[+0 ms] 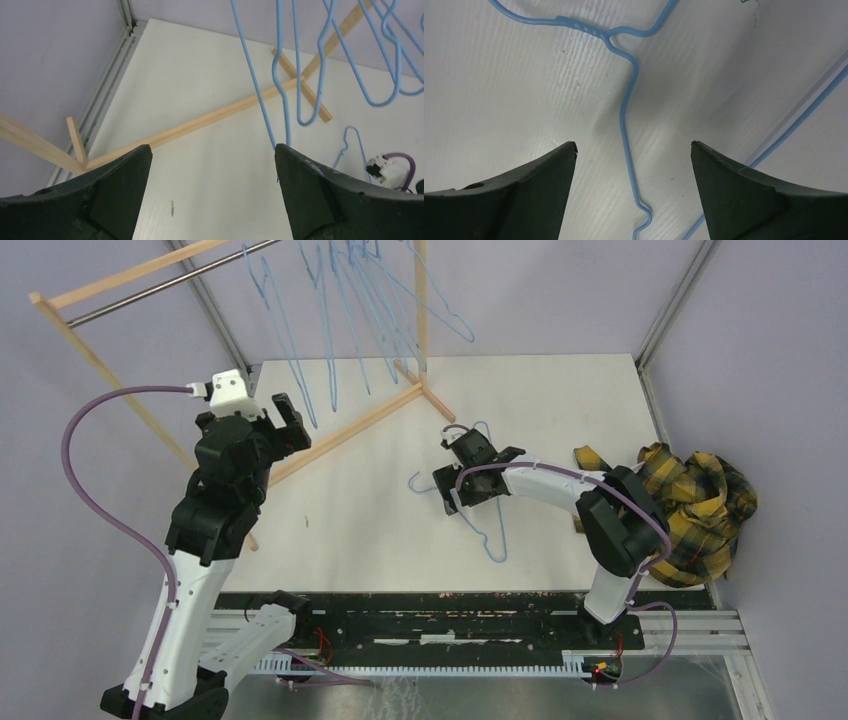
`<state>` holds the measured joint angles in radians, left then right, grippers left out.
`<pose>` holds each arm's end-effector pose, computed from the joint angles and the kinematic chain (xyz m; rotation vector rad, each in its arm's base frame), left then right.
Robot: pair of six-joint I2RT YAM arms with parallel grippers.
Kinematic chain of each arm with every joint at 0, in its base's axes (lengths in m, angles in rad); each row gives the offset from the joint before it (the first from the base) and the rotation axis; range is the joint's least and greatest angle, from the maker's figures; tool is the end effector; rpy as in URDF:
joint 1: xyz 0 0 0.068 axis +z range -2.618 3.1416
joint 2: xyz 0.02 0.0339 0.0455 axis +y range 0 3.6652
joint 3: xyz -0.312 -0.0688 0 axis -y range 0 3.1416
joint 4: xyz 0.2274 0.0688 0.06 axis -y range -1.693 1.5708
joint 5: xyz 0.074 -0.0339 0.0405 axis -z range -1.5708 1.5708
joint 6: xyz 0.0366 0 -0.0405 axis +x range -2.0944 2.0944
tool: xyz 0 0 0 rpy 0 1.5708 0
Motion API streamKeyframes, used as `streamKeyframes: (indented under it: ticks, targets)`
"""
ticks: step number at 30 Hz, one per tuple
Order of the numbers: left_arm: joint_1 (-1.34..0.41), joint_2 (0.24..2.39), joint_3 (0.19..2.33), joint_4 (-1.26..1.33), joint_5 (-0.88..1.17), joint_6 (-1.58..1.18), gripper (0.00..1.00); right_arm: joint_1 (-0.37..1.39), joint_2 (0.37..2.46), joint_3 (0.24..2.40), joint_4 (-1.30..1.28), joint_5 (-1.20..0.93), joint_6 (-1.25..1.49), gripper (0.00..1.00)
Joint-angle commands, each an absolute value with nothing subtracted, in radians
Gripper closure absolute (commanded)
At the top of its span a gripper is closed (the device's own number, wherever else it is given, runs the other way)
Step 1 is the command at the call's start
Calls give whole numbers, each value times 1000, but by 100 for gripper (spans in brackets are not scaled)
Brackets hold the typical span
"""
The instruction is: Organize the hangers
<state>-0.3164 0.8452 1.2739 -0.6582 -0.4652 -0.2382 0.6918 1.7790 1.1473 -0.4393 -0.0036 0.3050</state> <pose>0.0990 -0.0151 0.4717 -0.2595 1.7565 0.0186 0.2744 0.2275 0.2358 -0.5172 2.6347 0.3318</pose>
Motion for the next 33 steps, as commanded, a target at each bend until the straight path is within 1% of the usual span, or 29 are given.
streamKeyframes:
  ticks: [1,7,11,12,13,16,17,18,19,22,25,30,33]
  targets:
    - [-318,785,1203,-674,-381,-333,1,703,1838,1208,-408,37,273,9]
    - [-318,735,1100,-689,-283,-390,1,731,1914,1241,-382,77,268,15]
    - [-318,692,1045,-682,-267,-409,1,742,1957,1271,-383,110,279,35]
    - [-318,684,1036,-680,-263,-413,1,745,1967,1273,-383,122,281,37]
    - [-317,676,1028,-680,-258,-416,1,748,1975,1272,-383,134,283,41]
    - [-317,663,1009,-682,-240,-422,1,757,1993,1253,-369,167,296,75]
    - [-318,658,1003,-684,-232,-425,1,758,1998,1245,-364,173,301,85]
    - [-318,652,997,-684,-224,-427,1,759,2003,1238,-357,180,309,94]
    - [-318,649,993,-685,-213,-428,1,759,2005,1228,-349,187,318,99]
    - [-318,647,984,-687,-171,-431,1,759,1975,1183,-297,187,346,99]
    - [-318,641,969,-683,-126,-435,1,749,1874,1123,-230,158,398,99]
    - [-318,593,898,-617,-60,-463,1,651,1714,1000,-26,-71,638,99]
    - [-317,583,860,-596,-37,-482,1,631,1689,1002,14,-149,703,99]
